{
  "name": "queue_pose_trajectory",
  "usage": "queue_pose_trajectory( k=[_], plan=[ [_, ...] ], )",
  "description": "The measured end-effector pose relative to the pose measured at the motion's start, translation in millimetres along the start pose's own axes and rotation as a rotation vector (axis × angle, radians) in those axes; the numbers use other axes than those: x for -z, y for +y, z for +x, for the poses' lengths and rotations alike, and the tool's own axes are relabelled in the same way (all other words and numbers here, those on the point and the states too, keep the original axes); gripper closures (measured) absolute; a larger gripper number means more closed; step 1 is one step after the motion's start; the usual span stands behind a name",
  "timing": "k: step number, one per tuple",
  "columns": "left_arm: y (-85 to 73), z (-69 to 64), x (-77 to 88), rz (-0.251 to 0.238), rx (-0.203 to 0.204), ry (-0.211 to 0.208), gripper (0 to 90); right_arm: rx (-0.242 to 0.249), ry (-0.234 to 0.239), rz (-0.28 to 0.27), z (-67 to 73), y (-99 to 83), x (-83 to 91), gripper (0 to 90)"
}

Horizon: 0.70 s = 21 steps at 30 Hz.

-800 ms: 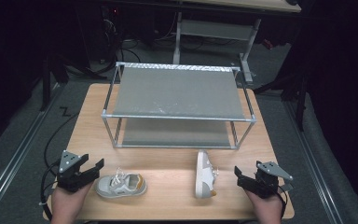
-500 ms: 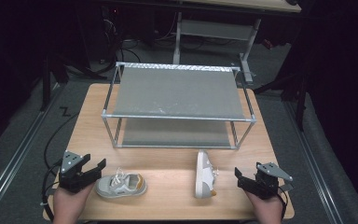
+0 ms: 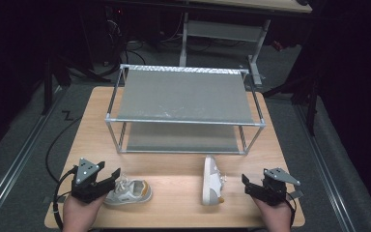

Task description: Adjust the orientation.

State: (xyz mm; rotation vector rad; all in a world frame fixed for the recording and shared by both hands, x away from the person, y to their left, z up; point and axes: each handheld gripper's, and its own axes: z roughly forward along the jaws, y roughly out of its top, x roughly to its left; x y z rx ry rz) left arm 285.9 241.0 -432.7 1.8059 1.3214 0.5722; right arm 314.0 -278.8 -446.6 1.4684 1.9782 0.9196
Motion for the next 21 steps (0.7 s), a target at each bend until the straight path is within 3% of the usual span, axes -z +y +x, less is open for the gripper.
queue_pose_trajectory(
  k=[3, 9, 11, 14, 15, 16, 19, 21],
  plan=[
    [1.4, -4.6, 4.2, 0.004, 0.02, -0.025, 39.0, -0.01, 0.009, 0.008, 0.0, -0.7, -1.3, 14.2],
    [-0.2, -18.9, 15.7, 0.054, -0.014, -0.026, 39.7, -0.014, 0.022, 0.008, -1.3, -0.2, -1.7, 14.4],
    [-2.8, -18.2, 19.6, 0.07, -0.015, -0.022, 39.6, -0.012, 0.027, 0.007, -2.8, -0.4, -2.0, 14.4],
    [-19.3, -13.5, 37.0, 0.111, -0.005, 0.016, 37.6, -0.021, 0.029, 0.007, -3.4, -0.3, -1.6, 14.5],
    [-32.8, -12.0, 42.4, 0.155, -0.008, 0.043, 32.3, -0.021, 0.03, 0.002, -4.6, 0.1, -0.9, 14.5],
    [-32.8, -12.0, 42.4, 0.155, -0.008, 0.043, 30.5, -0.024, 0.031, 0.0, -4.9, 0.3, -0.6, 14.5],
    [-58.2, -12.5, 40.8, 0.248, -0.035, 0.077, 25.6, -0.026, 0.029, -0.002, -5.4, 0.9, -0.2, 14.6],
    [-62.4, -12.5, 35.8, 0.298, -0.029, 0.058, 25.7, -0.024, 0.029, -0.005, -5.5, 1.5, -0.1, 14.7]
  ],
)
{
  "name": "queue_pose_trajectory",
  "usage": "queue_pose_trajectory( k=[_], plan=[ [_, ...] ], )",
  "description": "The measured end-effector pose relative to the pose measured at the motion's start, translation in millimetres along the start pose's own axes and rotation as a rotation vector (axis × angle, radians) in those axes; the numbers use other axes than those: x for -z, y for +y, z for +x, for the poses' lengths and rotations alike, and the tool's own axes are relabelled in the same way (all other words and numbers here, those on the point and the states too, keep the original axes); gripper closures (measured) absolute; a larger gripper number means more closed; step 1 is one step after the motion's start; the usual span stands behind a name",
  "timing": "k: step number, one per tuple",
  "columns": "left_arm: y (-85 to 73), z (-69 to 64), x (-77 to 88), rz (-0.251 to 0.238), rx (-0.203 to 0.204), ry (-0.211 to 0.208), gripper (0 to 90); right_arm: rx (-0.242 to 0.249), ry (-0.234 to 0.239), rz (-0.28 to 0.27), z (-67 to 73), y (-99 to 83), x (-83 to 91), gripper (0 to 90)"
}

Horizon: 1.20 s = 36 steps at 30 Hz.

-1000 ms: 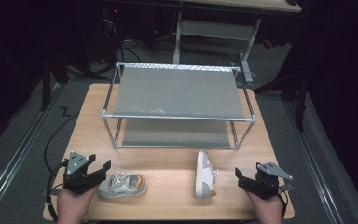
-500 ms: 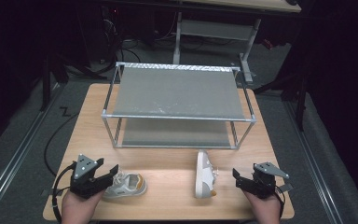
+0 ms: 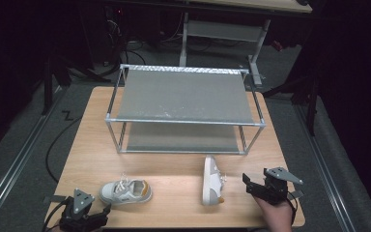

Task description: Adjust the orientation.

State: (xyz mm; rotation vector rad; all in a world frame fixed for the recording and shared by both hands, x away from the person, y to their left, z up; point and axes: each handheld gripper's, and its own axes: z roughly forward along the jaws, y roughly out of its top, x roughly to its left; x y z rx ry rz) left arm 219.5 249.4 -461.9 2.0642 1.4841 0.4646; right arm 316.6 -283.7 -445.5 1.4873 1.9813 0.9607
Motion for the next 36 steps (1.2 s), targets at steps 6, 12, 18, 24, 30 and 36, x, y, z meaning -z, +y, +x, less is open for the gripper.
queue_pose_trajectory(
  k=[6, 12, 18, 24, 30, 36],
  plan=[
    [7.5, -4.4, -16.1, -0.001, -0.005, -0.011, 44.3, 0.003, -0.001, 0.01, 2.2, -0.2, -2.7, 15.0],
    [31.0, -7.9, -39.8, -0.039, -0.025, 0.004, 59.3, -0.001, -0.002, 0.022, -0.1, -1.8, -5.5, 15.2],
    [63.3, -5.3, -74.9, -0.076, -0.03, 0.036, 58.4, -0.011, -0.01, 0.014, -1.3, -3.6, -2.3, 16.7],
    [81.5, -7.3, -94.5, -0.09, -0.005, 0.015, 62.6, -0.021, 0.001, 0.027, -1.8, -6.9, -5.6, 21.3],
    [90.9, -21.8, -104.1, -0.099, -0.008, -0.064, 66.8, -0.007, 0.009, 0.027, 3.6, -6.8, -6.6, 23.7],
    [92.9, -33.1, -98.2, -0.161, -0.034, -0.109, 60.6, 0.006, 0.017, 0.032, 6.6, -7.4, -8.8, 24.5]
  ],
)
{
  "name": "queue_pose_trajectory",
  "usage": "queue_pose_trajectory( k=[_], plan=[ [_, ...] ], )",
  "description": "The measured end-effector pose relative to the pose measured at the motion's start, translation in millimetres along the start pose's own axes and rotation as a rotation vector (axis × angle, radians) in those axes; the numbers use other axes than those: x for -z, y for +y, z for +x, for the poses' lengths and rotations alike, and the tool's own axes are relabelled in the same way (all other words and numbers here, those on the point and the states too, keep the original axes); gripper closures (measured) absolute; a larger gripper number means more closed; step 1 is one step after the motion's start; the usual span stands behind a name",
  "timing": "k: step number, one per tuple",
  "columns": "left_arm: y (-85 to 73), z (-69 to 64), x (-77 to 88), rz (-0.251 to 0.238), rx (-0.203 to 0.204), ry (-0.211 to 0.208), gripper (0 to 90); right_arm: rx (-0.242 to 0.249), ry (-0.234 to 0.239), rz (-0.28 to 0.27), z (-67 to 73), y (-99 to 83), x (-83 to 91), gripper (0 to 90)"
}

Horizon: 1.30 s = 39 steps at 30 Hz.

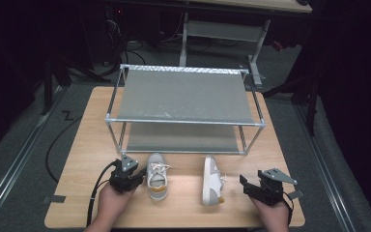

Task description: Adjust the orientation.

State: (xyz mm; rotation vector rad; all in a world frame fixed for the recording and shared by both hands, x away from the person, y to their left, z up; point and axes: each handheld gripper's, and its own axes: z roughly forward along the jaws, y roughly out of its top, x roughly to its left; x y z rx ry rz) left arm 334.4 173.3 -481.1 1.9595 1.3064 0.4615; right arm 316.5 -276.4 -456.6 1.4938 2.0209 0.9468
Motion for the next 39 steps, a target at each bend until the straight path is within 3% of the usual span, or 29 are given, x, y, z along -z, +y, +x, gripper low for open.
queue_pose_trajectory(
  k=[2, 7, 11, 14, 17, 18, 21, 24, 28, 30, 31, 32, 35, 36, 37, 38, 39],
  plan=[
    [0.5, 6.2, 6.0, -0.025, 0.037, -0.002, 61.5, -0.005, 0.0, 0.008, 0.5, -1.5, -1.4, 25.9],
    [-2.5, 7.0, 7.4, 0.015, 0.033, -0.002, 65.1, -0.001, -0.002, 0.018, 9.2, -2.9, -2.8, 31.9],
    [3.6, 8.1, -6.6, 0.051, 0.023, 0.016, 65.2, 0.024, 0.005, 0.002, 18.3, -1.1, -1.7, 33.3],
    [6.0, 5.1, -16.9, 0.083, -0.007, 0.011, 66.7, 0.051, 0.008, -0.008, 26.0, -0.1, -0.8, 34.3],
    [11.8, -0.3, -24.0, 0.083, 0.016, -0.018, 69.0, 0.06, 0.007, -0.003, 28.7, -0.5, -1.6, 35.0],
    [13.0, -6.7, -27.6, 0.076, 0.008, -0.045, 67.7, 0.059, 0.008, -0.001, 29.4, -1.0, -2.3, 35.2],
    [12.5, -12.2, -28.0, 0.067, -0.015, -0.044, 65.4, 0.068, 0.014, -0.007, 31.0, -1.2, -1.3, 35.7],
    [13.6, -9.1, -18.1, 0.052, 0.012, -0.048, 63.4, 0.07, 0.021, -0.012, 32.5, -0.7, -1.0, 36.0],
    [13.0, -7.2, 17.0, 0.02, 0.015, -0.039, 58.3, 0.074, 0.035, -0.021, 38.0, 0.6, -0.9, 36.6],
    [6.8, -7.2, 31.5, 0.003, 0.034, -0.063, 55.3, 0.079, 0.04, -0.023, 40.8, 1.5, -1.6, 36.9],
    [2.3, -8.0, 35.2, -0.002, 0.024, -0.054, 54.9, 0.08, 0.045, -0.022, 42.7, 2.3, -2.4, 37.0],
    [-3.0, -8.6, 36.4, -0.005, 0.01, -0.041, 54.9, 0.085, 0.049, -0.021, 44.8, 2.8, -3.6, 37.3],
    [-15.4, -10.2, 27.2, 0.051, 0.004, -0.077, 55.8, 0.101, 0.051, -0.005, 52.9, 3.5, -8.1, 37.7],
    [-15.2, -11.5, 24.8, 0.064, -0.027, -0.073, 55.4, 0.105, 0.054, -0.008, 56.1, 4.7, -8.9, 38.4],
    [-14.6, -11.7, 24.4, 0.061, -0.039, -0.067, 54.6, 0.107, 0.074, -0.028, 64.8, 9.6, -9.2, 38.4],
    [-14.0, -10.9, 23.8, 0.057, -0.041, -0.065, 54.6, 0.107, 0.074, -0.028, 64.8, 9.6, -9.2, 38.4],
    [-14.3, -9.6, 22.5, 0.053, -0.024, -0.079, 54.6, 0.133, 0.114, -0.051, 76.5, 17.1, -8.8, 37.3]
  ],
)
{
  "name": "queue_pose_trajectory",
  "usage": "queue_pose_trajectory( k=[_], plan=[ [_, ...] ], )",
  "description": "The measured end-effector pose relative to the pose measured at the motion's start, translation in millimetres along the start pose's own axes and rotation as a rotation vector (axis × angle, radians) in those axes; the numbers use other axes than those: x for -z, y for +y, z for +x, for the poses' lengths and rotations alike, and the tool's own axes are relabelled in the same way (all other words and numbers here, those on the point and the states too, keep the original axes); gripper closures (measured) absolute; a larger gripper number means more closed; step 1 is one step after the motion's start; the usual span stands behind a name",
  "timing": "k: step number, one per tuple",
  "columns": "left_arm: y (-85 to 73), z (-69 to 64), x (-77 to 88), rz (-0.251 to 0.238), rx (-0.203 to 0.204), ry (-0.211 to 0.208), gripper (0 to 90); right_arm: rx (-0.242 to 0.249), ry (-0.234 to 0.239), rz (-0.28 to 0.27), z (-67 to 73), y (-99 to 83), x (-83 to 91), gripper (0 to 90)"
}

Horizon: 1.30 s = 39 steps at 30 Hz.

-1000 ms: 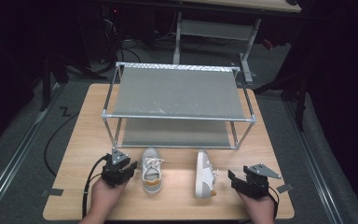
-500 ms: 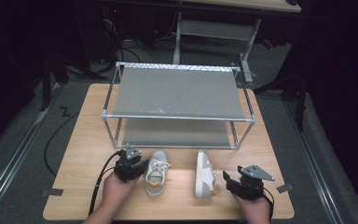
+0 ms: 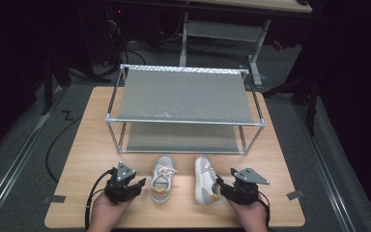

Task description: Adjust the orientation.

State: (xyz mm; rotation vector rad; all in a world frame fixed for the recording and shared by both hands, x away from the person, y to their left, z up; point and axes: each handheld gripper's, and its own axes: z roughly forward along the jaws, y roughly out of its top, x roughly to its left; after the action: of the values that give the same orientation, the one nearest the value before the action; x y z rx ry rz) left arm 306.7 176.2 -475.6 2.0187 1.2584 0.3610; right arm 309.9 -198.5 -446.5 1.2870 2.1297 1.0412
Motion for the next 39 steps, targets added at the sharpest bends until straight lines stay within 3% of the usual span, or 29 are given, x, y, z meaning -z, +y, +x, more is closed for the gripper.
queue_pose_trajectory(
  k=[1, 4, 8, 9, 14, 17, 19, 23, 24, 27, 30, 33, 35, 36, 39],
  plan=[
    [0.0, 0.0, 0.0, 0.0, 0.0, 0.0, 54.7, 0.0, 0.0, 0.0, 0.0, 0.0, 0.0, 37.3],
    [-1.2, -1.0, 0.5, -0.001, -0.017, -0.001, 54.4, 0.059, 0.026, -0.067, 16.8, 12.0, 4.8, 37.4],
    [-3.4, -1.7, 1.9, -0.013, -0.005, -0.013, 54.9, 0.057, 0.013, -0.069, 13.1, 10.3, 5.7, 37.7],
    [-3.5, -2.0, 1.1, -0.011, -0.005, -0.014, 56.3, 0.033, -0.001, -0.052, 6.6, 5.8, 4.4, 38.2],
    [1.4, -5.2, -12.6, -0.01, -0.004, 0.009, 60.6, 0.014, -0.026, -0.016, -4.2, -4.4, 0.6, 42.2],
    [6.2, -6.4, -21.3, -0.022, 0.001, 0.051, 61.9, 0.003, -0.03, 0.004, -7.8, -9.9, -2.0, 53.6],
    [8.3, -5.3, -24.9, -0.03, 0.031, 0.033, 64.0, -0.001, -0.029, 0.026, -8.6, -13.3, -5.4, 58.8],
    [9.7, -7.2, -30.7, -0.015, 0.021, 0.024, 65.6, 0.012, -0.019, 0.05, -0.9, -14.7, -13.0, 62.0],
    [11.1, -8.3, -33.4, -0.019, 0.025, 0.021, 65.7, 0.048, -0.006, 0.05, 8.4, -12.9, -15.4, 62.2],
    [13.1, -7.9, -36.1, -0.022, 0.023, 0.027, 66.4, 0.074, 0.011, 0.054, 16.4, -12.9, -16.9, 62.1],
    [17.2, -3.9, -42.5, -0.026, 0.057, 0.018, 67.4, 0.099, 0.024, 0.064, 24.4, -14.0, -18.5, 61.9],
    [18.3, -8.7, -43.7, -0.03, 0.025, 0.023, 72.9, 0.111, 0.03, 0.072, 28.6, -14.8, -19.5, 61.6],
    [18.5, -9.9, -43.2, -0.025, 0.03, 0.012, 74.7, 0.12, 0.03, 0.076, 29.2, -15.8, -20.4, 61.6],
    [17.9, -14.2, -43.5, -0.023, 0.026, -0.017, 74.7, 0.119, 0.027, 0.079, 29.0, -16.3, -20.8, 61.5],
    [18.5, -23.2, -44.0, -0.017, -0.007, -0.035, 74.5, 0.117, 0.025, 0.08, 28.4, -16.6, -20.6, 61.4]
  ],
)
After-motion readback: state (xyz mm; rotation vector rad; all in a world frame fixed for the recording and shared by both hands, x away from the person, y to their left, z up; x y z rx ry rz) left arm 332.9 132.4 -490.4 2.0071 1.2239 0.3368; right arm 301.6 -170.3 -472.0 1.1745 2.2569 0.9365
